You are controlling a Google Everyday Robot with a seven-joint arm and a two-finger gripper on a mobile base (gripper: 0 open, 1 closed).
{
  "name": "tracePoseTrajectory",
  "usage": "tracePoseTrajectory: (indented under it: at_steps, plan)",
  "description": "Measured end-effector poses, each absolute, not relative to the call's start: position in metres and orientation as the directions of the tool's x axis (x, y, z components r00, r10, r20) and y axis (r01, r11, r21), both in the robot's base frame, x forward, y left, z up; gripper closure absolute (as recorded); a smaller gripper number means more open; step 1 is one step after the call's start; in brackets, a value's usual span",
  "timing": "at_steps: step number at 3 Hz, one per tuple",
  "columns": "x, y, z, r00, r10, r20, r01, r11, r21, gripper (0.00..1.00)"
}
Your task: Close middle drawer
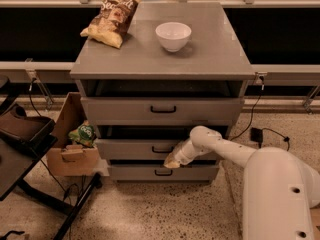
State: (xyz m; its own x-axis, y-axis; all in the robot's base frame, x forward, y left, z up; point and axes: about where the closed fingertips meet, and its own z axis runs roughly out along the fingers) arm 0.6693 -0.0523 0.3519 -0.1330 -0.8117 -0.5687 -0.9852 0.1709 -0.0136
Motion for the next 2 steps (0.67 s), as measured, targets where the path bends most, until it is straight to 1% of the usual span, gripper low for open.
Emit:
tracePoseTrajectory:
  at_steps: [1,2]
  plan:
    - [0.634,-0.058,0.365,-0.133,-0.820,-0.557,-0.989,0.149,0.018,1.00]
    - [0.583,-0.083,0.410,-0.155,-0.850,-0.503,-0.987,0.158,0.038,1.00]
